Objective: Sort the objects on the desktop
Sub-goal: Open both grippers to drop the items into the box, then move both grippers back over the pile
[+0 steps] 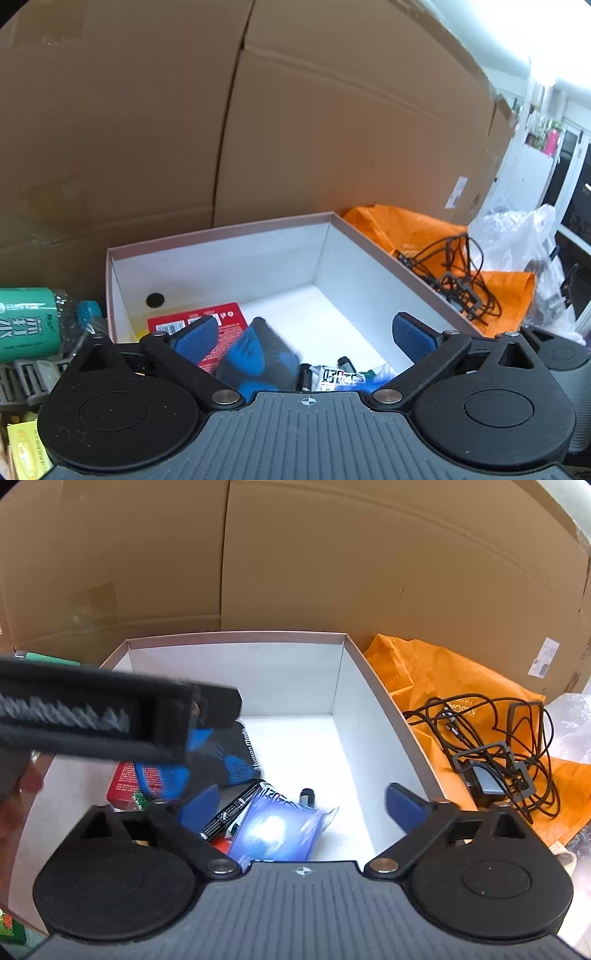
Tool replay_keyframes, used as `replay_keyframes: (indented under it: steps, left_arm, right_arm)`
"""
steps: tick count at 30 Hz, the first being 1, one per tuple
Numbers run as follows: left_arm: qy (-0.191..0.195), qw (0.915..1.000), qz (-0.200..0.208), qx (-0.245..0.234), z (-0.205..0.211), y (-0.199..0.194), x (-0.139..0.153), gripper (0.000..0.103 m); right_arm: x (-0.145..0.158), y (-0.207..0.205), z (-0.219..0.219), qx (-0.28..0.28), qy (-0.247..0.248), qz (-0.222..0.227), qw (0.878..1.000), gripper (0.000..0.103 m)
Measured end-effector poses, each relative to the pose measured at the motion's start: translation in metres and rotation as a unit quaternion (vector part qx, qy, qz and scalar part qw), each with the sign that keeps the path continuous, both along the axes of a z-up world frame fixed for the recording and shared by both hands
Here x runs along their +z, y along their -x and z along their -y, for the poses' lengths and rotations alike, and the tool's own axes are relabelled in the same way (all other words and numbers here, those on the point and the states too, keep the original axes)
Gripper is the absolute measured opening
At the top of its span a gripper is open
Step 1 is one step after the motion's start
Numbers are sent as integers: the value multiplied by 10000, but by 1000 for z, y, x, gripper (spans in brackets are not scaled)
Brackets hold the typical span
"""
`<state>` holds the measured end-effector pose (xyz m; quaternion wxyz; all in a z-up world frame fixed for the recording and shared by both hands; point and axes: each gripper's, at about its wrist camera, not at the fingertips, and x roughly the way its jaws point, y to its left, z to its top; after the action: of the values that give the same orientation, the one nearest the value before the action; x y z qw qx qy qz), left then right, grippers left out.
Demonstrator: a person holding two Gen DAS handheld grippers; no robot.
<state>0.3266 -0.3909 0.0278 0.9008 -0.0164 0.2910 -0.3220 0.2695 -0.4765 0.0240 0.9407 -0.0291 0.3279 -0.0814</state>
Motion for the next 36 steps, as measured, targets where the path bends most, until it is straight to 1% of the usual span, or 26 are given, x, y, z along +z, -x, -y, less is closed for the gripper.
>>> replay_keyframes:
  steps: [8,13,15,19,22,24,26,28,31,33,36]
  left_arm:
    - [-176,9996,230,38,-12,17,9,103]
    - [-147,9996,251,9,-30,34,14,103]
    - [-95,9994,328,-17,-45,47,18,103]
    - [31,9974,715,-87,-90,86,28,103]
    - [-60,9951,984,113,-132,120,30,103]
    - [-200,9925,1163,324,-161,141,28,103]
    - [-259,9903,1269,504,-193,158,25,103]
    - [-330,9886,1304,680,-222,172,23,103]
    - [-413,9861,1334,901,-260,189,20,103]
    - [-418,9842,1369,1046,-281,198,17,103]
    - [-374,9830,1327,1214,-312,207,10,103]
  right_arm:
    - [5,8,-9,-85,41,102,9999,103]
    - [17,23,-20,-109,-3,206,9997,103]
    - [24,36,-28,-83,-39,373,9993,103]
    - [34,71,-51,151,-150,893,9958,103]
    - [34,96,-77,351,-431,1307,9899,103]
    - [29,109,-96,536,-628,1467,9857,103]
    - [22,118,-118,750,-771,1577,9816,103]
    - [15,125,-141,951,-938,1586,9783,103]
    - [6,125,-176,1232,-1221,1454,9741,103]
    - [3,123,-200,1426,-1258,1362,9723,103]
    - [0,125,-233,1581,-1132,1314,9721,103]
